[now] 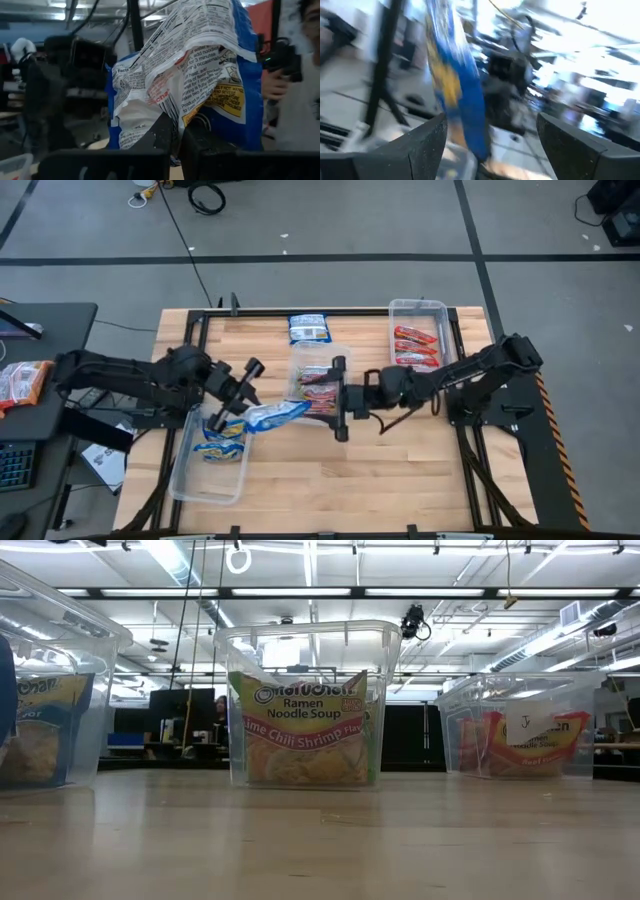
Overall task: Sort Maruchan noodles
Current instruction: Put the blue noodle pack into the bottom transparent container
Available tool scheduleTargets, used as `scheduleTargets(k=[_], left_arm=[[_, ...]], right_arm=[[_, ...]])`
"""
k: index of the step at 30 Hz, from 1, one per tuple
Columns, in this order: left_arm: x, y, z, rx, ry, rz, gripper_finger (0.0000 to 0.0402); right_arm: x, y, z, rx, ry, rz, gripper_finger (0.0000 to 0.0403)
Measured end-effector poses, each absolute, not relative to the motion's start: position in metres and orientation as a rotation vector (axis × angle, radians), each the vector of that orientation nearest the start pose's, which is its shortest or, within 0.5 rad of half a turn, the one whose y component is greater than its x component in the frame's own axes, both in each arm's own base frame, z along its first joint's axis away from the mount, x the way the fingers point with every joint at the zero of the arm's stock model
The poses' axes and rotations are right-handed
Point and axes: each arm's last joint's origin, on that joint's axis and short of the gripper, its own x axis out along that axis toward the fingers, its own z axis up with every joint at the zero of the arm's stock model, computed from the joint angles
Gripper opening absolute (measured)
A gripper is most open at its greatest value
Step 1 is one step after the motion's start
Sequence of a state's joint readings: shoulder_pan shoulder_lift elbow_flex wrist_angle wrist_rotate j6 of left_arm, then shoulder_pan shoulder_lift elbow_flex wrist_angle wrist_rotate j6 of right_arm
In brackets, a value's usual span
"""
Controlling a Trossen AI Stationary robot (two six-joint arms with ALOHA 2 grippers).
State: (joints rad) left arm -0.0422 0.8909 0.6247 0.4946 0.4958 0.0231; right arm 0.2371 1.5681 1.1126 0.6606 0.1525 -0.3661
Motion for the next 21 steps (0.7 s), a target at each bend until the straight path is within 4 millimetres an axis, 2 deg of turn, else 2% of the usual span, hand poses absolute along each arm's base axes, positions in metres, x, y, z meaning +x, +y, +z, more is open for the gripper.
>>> scheduleTargets(k=[4, 7, 13, 17, 21], left_arm=[[0.211, -0.023, 0.317, 0.082, -0.235, -0.513, 0.0019], [0.218, -0.023, 0.314, 0.087, -0.253, -0.502, 0.0019], [0.229, -0.022, 0.308, 0.09, -0.25, -0.45, 0.002], [0.237, -0.022, 0.303, 0.087, -0.253, -0.427, 0.002], [0.242, -0.022, 0.301, 0.078, -0.269, -0.427, 0.002]], right_arm=[[0.353, 0.074, 0.331, -0.279, -0.22, 0.239, 0.031], [0.353, 0.074, 0.328, -0.276, -0.192, 0.316, 0.0309], [0.354, 0.072, 0.328, -0.277, -0.195, 0.246, 0.03], [0.354, 0.069, 0.329, -0.277, -0.202, 0.226, 0.0261], [0.355, 0.068, 0.329, -0.275, -0.198, 0.224, 0.0193]])
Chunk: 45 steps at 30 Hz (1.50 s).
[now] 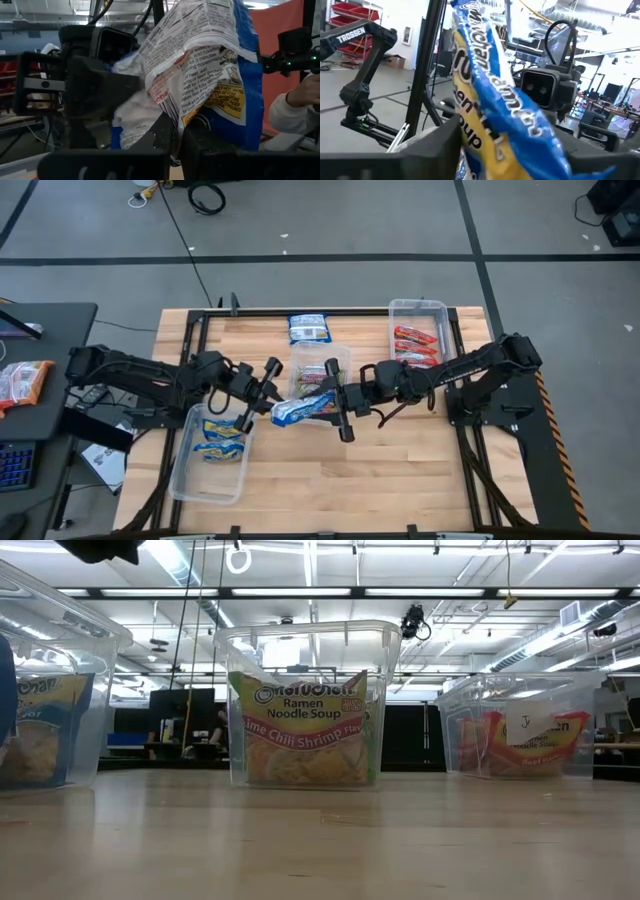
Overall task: Sort Maruchan noodles
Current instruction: Put the blue noodle pack into the bottom transparent container
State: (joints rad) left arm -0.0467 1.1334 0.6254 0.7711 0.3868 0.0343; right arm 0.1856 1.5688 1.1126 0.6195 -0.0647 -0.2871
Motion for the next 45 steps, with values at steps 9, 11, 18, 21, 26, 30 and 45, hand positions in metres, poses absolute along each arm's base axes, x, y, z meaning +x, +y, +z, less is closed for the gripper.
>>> scheduleTargets(k=[9, 11, 18, 21, 26, 30, 45], left_arm=[[0.244, -0.021, 0.297, -0.012, -0.216, -0.383, 0.0041], [0.243, -0.021, 0.295, -0.02, -0.186, -0.37, 0.0064], [0.242, -0.018, 0.305, -0.069, 0.04, -0.283, 0.0174], [0.234, -0.016, 0.319, -0.041, 0.17, -0.204, 0.0222], [0.224, -0.011, 0.331, 0.018, 0.366, 0.0, 0.0277], [0.226, -0.01, 0.327, 0.016, 0.394, 0.044, 0.0295], [0.262, -0.008, 0.319, -0.008, 0.402, 0.072, 0.0311]], right_arm=[[0.355, 0.068, 0.325, -0.226, -0.135, 0.221, 0.0096], [0.355, 0.068, 0.324, -0.228, -0.125, 0.193, 0.0097], [0.345, 0.062, 0.329, -0.253, -0.04, 0.091, 0.0096], [0.337, 0.058, 0.329, -0.267, 0.057, 0.028, 0.0096], [0.33, 0.051, 0.318, -0.274, 0.24, -0.089, 0.0096], [0.33, 0.044, 0.298, -0.263, 0.403, -0.145, 0.0095], [0.338, 0.035, 0.273, -0.265, 0.542, -0.202, 0.0095]])
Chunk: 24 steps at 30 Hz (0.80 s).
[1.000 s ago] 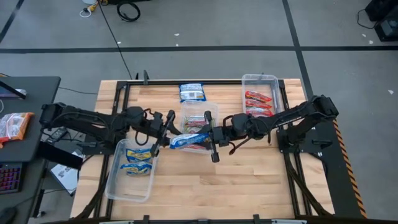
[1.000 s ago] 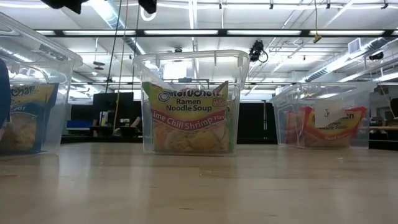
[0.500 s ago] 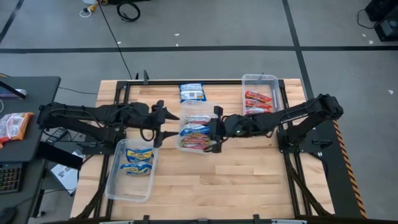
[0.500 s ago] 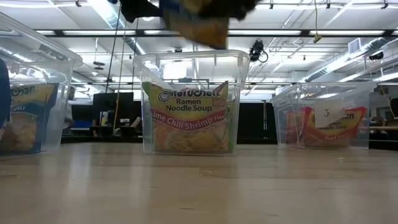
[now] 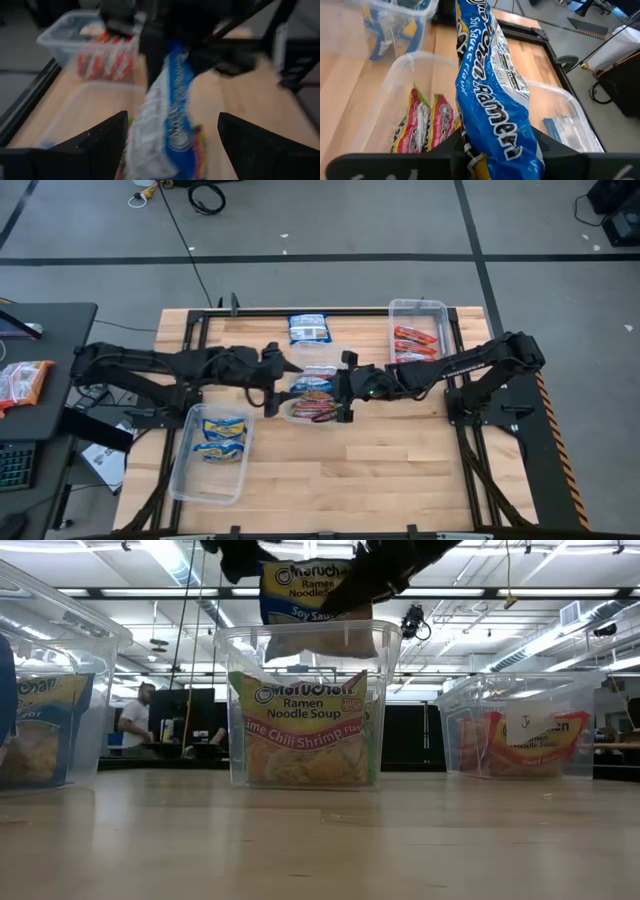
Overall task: Sort Maruchan noodles
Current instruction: Put the blue noodle pack into the bottom transparent container
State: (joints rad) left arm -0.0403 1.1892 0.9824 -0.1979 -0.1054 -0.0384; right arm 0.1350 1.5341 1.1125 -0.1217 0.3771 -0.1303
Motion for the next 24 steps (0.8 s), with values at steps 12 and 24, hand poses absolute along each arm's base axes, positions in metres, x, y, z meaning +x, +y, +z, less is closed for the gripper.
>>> scheduleTargets(k=[12, 24], left_arm=[[0.326, 0.007, 0.298, 0.131, 0.683, 0.092, 0.0303], [0.327, 0.004, 0.299, 0.203, 0.734, 0.064, 0.0138]], right_arm=[[0.339, 0.031, 0.274, -0.259, 0.531, -0.212, 0.0096], [0.338, 0.033, 0.273, -0.291, 0.542, -0.195, 0.0106]])
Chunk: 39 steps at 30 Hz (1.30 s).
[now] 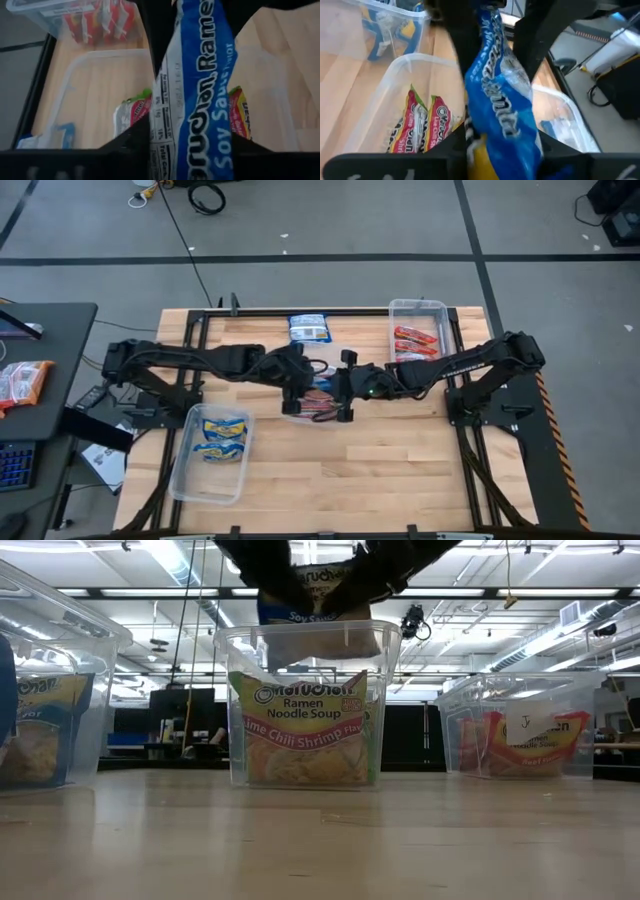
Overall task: Sort Maruchan noodles
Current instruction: Put the blue noodle pack into the bottom transparent container
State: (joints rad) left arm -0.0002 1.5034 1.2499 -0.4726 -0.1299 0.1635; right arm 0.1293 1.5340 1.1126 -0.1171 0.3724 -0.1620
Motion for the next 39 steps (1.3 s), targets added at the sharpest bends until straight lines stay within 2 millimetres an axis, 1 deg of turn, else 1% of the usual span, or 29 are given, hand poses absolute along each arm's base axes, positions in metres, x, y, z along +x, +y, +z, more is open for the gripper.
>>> scheduleTargets(k=[2, 5, 7, 10, 12, 15, 18, 20, 22, 25, 27, 29, 32, 35, 37, 39], left_arm=[[0.326, 0.001, 0.3, 0.23, 0.741, 0.054, 0.0105], [0.322, -0.009, 0.306, 0.277, 0.78, 0.011, 0.0068], [0.32, -0.019, 0.318, 0.298, 0.787, -0.021, 0.0059], [0.308, -0.036, 0.345, 0.311, 0.859, -0.066, 0.006], [0.294, -0.05, 0.365, 0.3, 0.921, -0.101, 0.0065], [0.27, -0.071, 0.392, 0.245, 0.997, -0.137, 0.0065], [0.239, -0.088, 0.409, 0.148, 1.106, -0.113, 0.0058], [0.219, -0.099, 0.413, 0.079, 1.156, -0.083, 0.0056], [0.203, -0.111, 0.413, 0.024, 1.197, -0.056, 0.0056], [0.187, -0.132, 0.414, -0.012, 1.162, -0.038, 0.0057], [0.175, -0.144, 0.41, -0.018, 1.154, -0.016, 0.0056], [0.166, -0.156, 0.398, -0.035, 1.179, 0.029, 0.0056], [0.15, -0.173, 0.375, -0.056, 1.237, 0.086, 0.0056], [0.134, -0.186, 0.35, -0.094, 1.323, 0.133, 0.0056], [0.127, -0.194, 0.336, -0.125, 1.367, 0.15, 0.0056], [0.123, -0.2, 0.325, -0.146, 1.366, 0.141, 0.0056]], right_arm=[[0.338, 0.037, 0.275, -0.333, 0.531, -0.183, 0.0118], [0.333, 0.046, 0.287, -0.398, 0.476, -0.204, 0.0143], [0.326, 0.052, 0.3, -0.44, 0.423, -0.244, 0.0161], [0.313, 0.061, 0.316, -0.478, 0.375, -0.302, 0.0182], [0.303, 0.066, 0.326, -0.471, 0.348, -0.312, 0.0191], [0.292, 0.072, 0.334, -0.425, 0.333, -0.296, 0.0195], [0.285, 0.077, 0.334, -0.384, 0.352, -0.276, 0.0194], [0.283, 0.081, 0.331, -0.361, 0.371, -0.267, 0.0192], [0.283, 0.084, 0.327, -0.348, 0.394, -0.261, 0.0192], [0.285, 0.088, 0.321, -0.329, 0.411, -0.254, 0.0192], [0.288, 0.09, 0.318, -0.305, 0.416, -0.252, 0.0192], [0.287, 0.092, 0.314, -0.288, 0.441, -0.247, 0.0192], [0.285, 0.096, 0.309, -0.247, 0.469, -0.247, 0.0192], [0.282, 0.102, 0.305, -0.233, 0.499, -0.237, 0.0191], [0.281, 0.105, 0.304, -0.23, 0.505, -0.227, 0.0191], [0.28, 0.107, 0.304, -0.221, 0.502, -0.224, 0.0191]])
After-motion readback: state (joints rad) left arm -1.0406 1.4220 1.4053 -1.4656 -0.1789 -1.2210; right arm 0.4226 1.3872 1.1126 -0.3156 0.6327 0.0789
